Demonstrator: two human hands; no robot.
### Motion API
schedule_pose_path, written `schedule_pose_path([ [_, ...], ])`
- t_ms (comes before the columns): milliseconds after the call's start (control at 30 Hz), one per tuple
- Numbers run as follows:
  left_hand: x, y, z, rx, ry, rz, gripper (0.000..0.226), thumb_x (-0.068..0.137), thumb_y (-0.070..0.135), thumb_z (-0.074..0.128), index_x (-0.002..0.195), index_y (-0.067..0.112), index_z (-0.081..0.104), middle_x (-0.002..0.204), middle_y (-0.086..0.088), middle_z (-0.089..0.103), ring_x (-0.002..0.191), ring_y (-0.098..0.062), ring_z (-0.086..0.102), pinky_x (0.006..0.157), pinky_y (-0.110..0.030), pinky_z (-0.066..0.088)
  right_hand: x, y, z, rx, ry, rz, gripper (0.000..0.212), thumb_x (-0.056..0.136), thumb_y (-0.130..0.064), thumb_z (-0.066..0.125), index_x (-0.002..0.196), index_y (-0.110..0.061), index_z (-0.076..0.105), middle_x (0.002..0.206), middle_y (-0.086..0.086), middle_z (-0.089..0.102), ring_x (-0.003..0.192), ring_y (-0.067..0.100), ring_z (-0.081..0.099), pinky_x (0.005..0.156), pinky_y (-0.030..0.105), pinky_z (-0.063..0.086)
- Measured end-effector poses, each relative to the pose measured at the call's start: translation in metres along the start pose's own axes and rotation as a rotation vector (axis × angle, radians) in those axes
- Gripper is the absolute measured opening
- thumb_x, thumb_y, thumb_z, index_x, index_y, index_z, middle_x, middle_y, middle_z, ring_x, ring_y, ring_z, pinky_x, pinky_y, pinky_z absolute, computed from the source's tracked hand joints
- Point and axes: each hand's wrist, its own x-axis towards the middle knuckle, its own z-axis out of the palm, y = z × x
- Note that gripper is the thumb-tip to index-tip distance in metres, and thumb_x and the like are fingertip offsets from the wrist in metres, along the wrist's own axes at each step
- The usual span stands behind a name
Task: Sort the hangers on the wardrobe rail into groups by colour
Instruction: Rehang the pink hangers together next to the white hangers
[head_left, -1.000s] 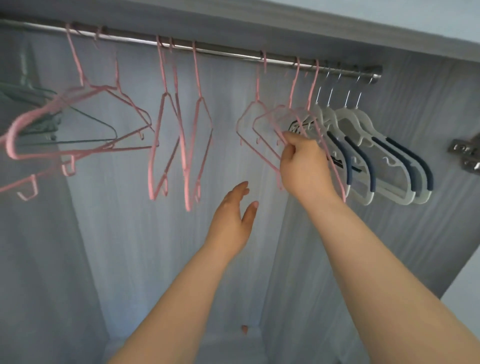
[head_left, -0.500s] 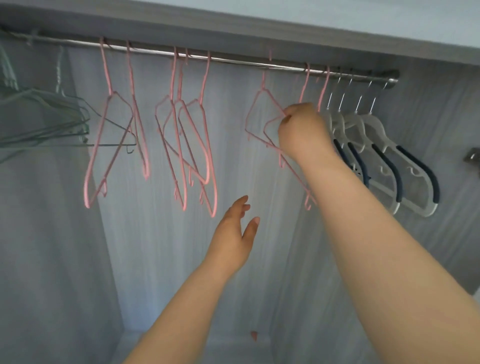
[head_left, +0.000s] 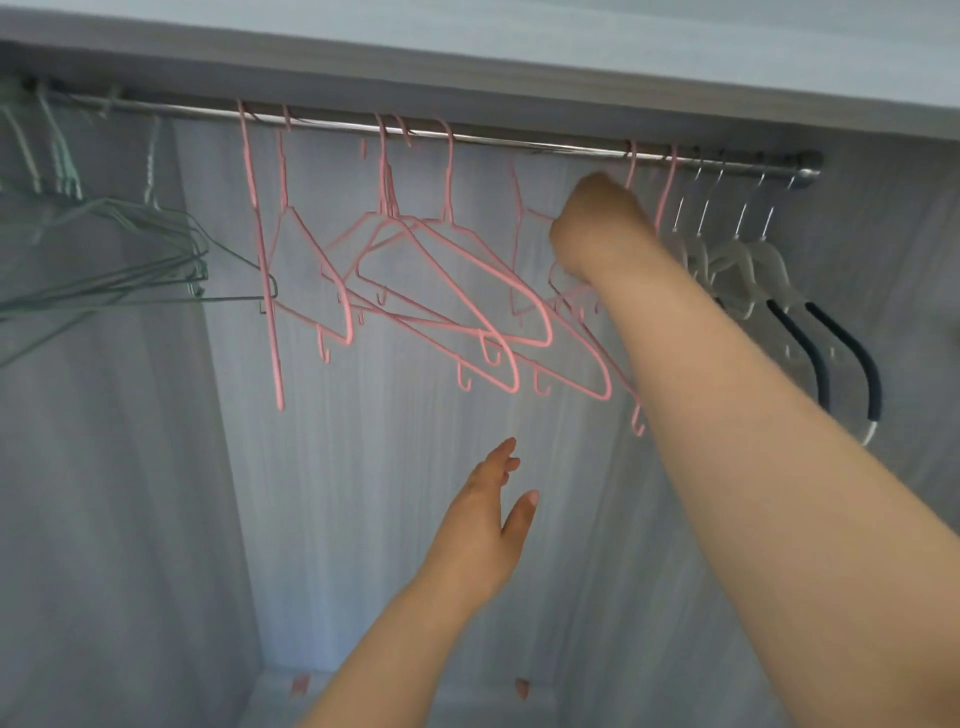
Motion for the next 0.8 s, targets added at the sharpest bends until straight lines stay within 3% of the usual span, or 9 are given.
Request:
schedule_pose_path([
  [133,0.003,0.0,0.006,0.001,-0.025,0.003,0.056,0.092,0.025,0.047,0.141,0.026,0.019,0.137,0.008,0.044,0.123,-0.005,0.04,0.101,-0.015,0.027,-0.009,0.027,0.049,0.115,-0.03,0.033,0.027,0.085,0.003,0.039,0.106,0.006,0.056,0.115,0.024,0.061,0.107,0.035,0.057,0.08,0.031,0.044],
  [233,0.007,0.0,0.013,-0.001,-0.049,0.017,0.058,0.092,0.023,0.047,0.142,0.026,0.016,0.14,0.004,0.04,0.126,-0.009,0.038,0.103,-0.017,0.026,-0.02,0.052,0.077,0.313,0.003,0.061,0.026,0.084,0.004,0.037,0.096,0.008,0.06,0.087,0.019,0.059,0.086,0.028,0.059,0.061,0.024,0.037],
  [300,0.011,-0.002,0.017,0.013,-0.041,0.025,0.059,0.093,0.022,0.046,0.142,0.023,0.014,0.146,-0.001,0.032,0.132,-0.013,0.031,0.104,-0.014,0.02,-0.031,0.066,0.09,0.506,-0.017,0.102,0.029,0.084,0.004,0.034,0.091,0.011,0.061,0.077,0.014,0.054,0.074,0.023,0.053,0.057,0.022,0.035],
  [400,0.017,-0.008,0.02,0.024,0.031,-0.007,0.059,0.094,0.019,0.043,0.143,0.017,0.011,0.151,-0.009,0.019,0.139,-0.018,0.019,0.103,-0.011,0.008,-0.057,0.089,0.11,0.647,-0.032,0.155,0.031,0.085,0.0,0.035,0.089,0.01,0.064,0.065,0.008,0.054,0.058,0.02,0.049,0.052,0.022,0.035],
  [533,0.029,-0.033,0.003,0.011,0.215,-0.165,0.06,0.093,0.018,0.044,0.143,0.014,0.012,0.151,-0.02,0.01,0.141,-0.027,0.011,0.111,-0.025,0.008,-0.102,0.128,0.143,0.648,-0.101,0.13,0.026,0.091,-0.005,0.04,0.095,-0.002,0.066,0.05,-0.014,0.039,0.036,-0.002,0.043,0.046,0.016,0.027],
  [667,0.034,-0.078,-0.036,0.148,0.309,-0.427,0.069,0.089,0.028,0.052,0.144,0.019,0.01,0.15,-0.027,0.009,0.139,-0.038,0.015,0.114,-0.04,0.013,-0.141,0.168,0.159,0.697,-0.287,-0.026,0.027,0.094,-0.004,0.038,0.092,-0.013,0.063,0.049,-0.01,0.05,0.037,-0.002,0.044,0.044,0.009,0.031],
  [733,0.03,-0.097,-0.053,0.248,0.269,-0.523,0.071,0.088,0.037,0.052,0.144,0.024,0.01,0.151,-0.026,0.008,0.138,-0.041,0.013,0.114,-0.045,0.011,-0.15,0.183,0.16,0.711,-0.35,-0.126,0.031,0.094,-0.004,0.04,0.086,-0.028,0.059,0.052,-0.009,0.055,0.046,-0.002,0.047,0.052,0.009,0.036],
  [800,0.024,-0.113,-0.063,0.37,0.185,-0.561,0.067,0.087,0.045,0.049,0.143,0.027,0.015,0.152,-0.023,0.007,0.139,-0.041,0.011,0.115,-0.047,0.008,-0.15,0.193,0.16,0.714,-0.386,-0.157,0.032,0.094,-0.004,0.041,0.087,-0.03,0.058,0.058,-0.009,0.055,0.054,0.001,0.047,0.058,0.009,0.037],
])
